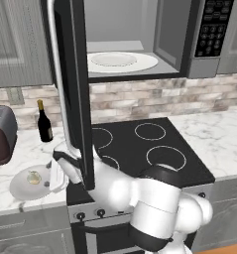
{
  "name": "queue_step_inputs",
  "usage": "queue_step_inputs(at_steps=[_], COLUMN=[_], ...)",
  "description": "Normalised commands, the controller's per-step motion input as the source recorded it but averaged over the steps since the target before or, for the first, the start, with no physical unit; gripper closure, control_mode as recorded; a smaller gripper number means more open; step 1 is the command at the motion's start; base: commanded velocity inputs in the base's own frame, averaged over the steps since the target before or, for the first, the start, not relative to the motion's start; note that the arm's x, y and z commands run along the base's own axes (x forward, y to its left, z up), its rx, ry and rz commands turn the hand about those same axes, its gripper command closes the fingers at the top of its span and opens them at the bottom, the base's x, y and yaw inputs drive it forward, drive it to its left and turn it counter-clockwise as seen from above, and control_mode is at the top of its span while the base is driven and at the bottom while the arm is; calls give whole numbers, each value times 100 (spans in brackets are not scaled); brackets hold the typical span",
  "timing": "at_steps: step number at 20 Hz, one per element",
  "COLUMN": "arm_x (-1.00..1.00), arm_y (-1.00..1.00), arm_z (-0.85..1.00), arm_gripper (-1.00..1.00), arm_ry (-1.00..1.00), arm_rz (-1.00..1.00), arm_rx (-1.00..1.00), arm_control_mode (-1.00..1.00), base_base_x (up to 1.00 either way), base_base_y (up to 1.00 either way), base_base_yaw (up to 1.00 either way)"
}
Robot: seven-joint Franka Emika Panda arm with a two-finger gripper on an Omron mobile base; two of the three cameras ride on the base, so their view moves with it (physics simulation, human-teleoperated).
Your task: Pick the garlic from the counter and place it in the microwave.
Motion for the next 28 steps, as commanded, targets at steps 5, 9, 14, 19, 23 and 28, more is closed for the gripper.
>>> queue_step_inputs(at_steps=[5, 9, 14, 19, 23, 28], arm_x=[18, 3, 18, 22, 16, 28], arm_y=[21, 42, 44, 12, 21, 21], arm_z=[-10, -16, -12, -4, -18, -19], arm_gripper=[-100, -100, -100, -100, -100, -100], arm_ry=[0, 0, 0, 0, 0, 0], arm_rz=[0, 0, 0, 0, 0, 0], arm_rx=[0, 0, 0, 0, 0, 0], arm_control_mode=[-100, -100, -100, -100, -100, -100], base_base_x=[0, 0, 0, 0, 0, 0], base_base_y=[0, 0, 0, 0, 0, 0], base_base_yaw=[0, 0, 0, 0, 0, 0])
